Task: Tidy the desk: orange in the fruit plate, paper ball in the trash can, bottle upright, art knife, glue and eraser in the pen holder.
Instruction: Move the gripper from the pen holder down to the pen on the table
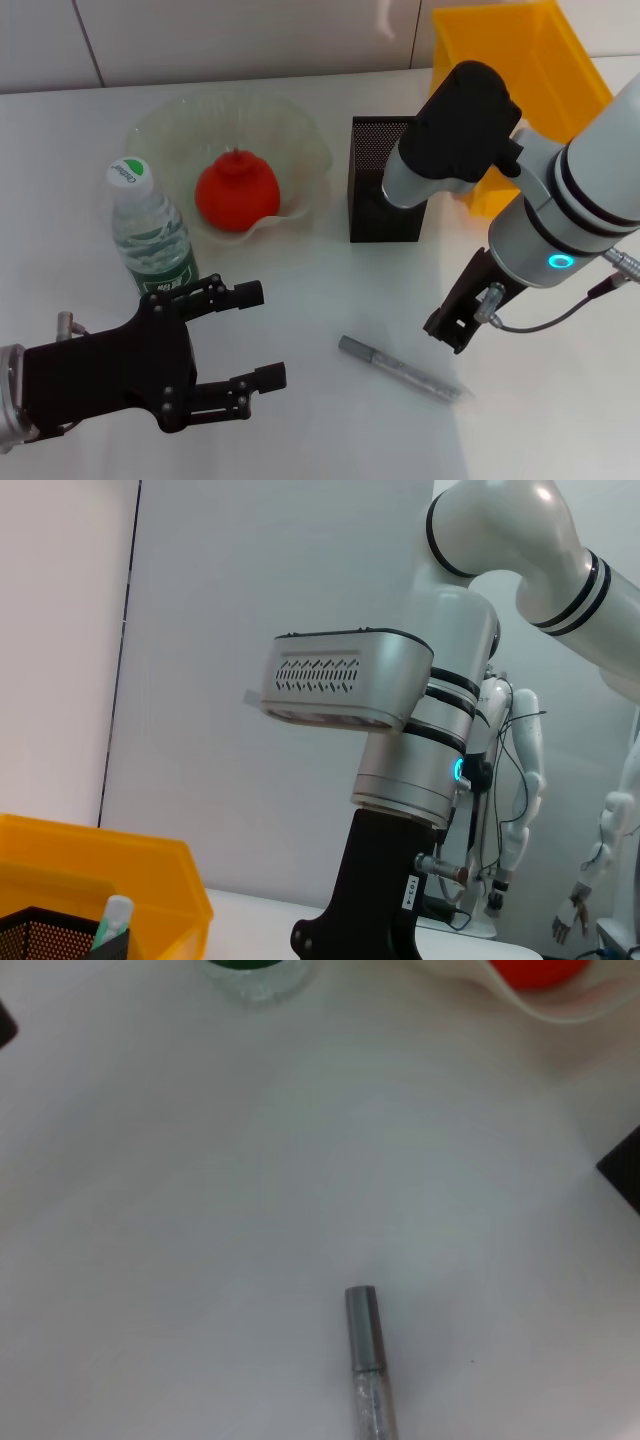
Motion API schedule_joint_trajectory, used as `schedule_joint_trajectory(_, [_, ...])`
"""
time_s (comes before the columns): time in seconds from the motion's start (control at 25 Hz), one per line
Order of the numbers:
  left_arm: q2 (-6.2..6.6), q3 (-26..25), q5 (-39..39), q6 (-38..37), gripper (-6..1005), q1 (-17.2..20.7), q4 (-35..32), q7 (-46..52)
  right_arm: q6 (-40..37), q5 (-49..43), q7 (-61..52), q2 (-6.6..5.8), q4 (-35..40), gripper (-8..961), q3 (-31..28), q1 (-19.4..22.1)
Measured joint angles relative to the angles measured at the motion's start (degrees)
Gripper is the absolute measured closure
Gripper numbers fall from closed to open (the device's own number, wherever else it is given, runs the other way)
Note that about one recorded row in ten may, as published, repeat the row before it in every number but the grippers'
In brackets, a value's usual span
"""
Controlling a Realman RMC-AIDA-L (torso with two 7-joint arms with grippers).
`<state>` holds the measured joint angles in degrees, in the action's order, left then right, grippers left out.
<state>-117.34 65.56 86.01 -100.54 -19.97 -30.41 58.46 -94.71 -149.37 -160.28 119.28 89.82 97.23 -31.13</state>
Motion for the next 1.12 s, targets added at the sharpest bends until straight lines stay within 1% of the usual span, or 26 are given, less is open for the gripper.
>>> schedule_joint_trajectory(0.16, [0.00, 0.0, 0.0, 0.0, 184, 0.0, 0.0, 0.1, -0.1, 0.0, -0.4, 0.16, 0.9, 944, 0.8, 0.0])
schedule_joint_trajectory(0.24, [0.03, 0.0, 0.0, 0.0, 184, -0.2, 0.0, 0.2, 0.1, 0.0, -0.6, 0.24, 1.9, 938, 0.8, 0.6])
schedule_joint_trajectory(0.28, [0.05, 0.0, 0.0, 0.0, 184, -0.2, 0.0, 0.2, 0.2, -0.2, -1.1, 0.32, 3.0, 908, 0.8, 1.2])
schedule_joint_trajectory(0.44, [0.08, 0.0, 0.0, 0.0, 184, -0.1, 0.0, 0.2, -0.2, -0.5, -2.4, 0.24, 4.0, 786, 1.0, 1.4])
schedule_joint_trajectory(0.52, [0.09, 0.0, -0.1, 0.0, 184, 0.0, 0.0, 0.2, -0.3, -0.8, -3.1, 0.23, 3.6, 715, 2.8, 1.5])
schedule_joint_trajectory(0.56, [0.09, 0.0, -0.1, 0.0, 184, 0.0, 0.0, 0.2, -0.3, -0.8, -3.1, 0.23, 3.6, 674, 2.8, 1.5])
schedule_joint_trajectory(0.64, [0.10, 0.0, -0.3, 0.0, 184, 0.0, 0.0, 0.2, 0.7, -2.2, -4.9, 0.26, 2.8, 593, 5.5, 1.5])
schedule_joint_trajectory(0.68, [0.09, 0.0, -0.3, 0.0, 184, 0.0, 0.0, 0.3, 1.8, -4.7, -7.4, 0.32, 2.0, 552, 8.7, 1.2])
schedule_joint_trajectory(0.72, [0.09, 0.0, -0.3, 0.0, 184, 0.0, 0.0, 0.3, 1.8, -4.7, -7.4, 0.32, 2.0, 524, 8.7, 1.2])
schedule_joint_trajectory(0.84, [0.09, 0.0, -0.2, 0.1, 184, -0.1, 0.0, 0.4, 3.3, -6.9, -9.0, 0.46, 1.0, 442, 12.2, 1.0])
schedule_joint_trajectory(1.12, [0.14, 0.0, 0.0, 0.1, 184, -0.4, 0.0, 0.9, 4.5, -4.1, -9.0, 0.59, 1.5, 255, 11.6, 1.4])
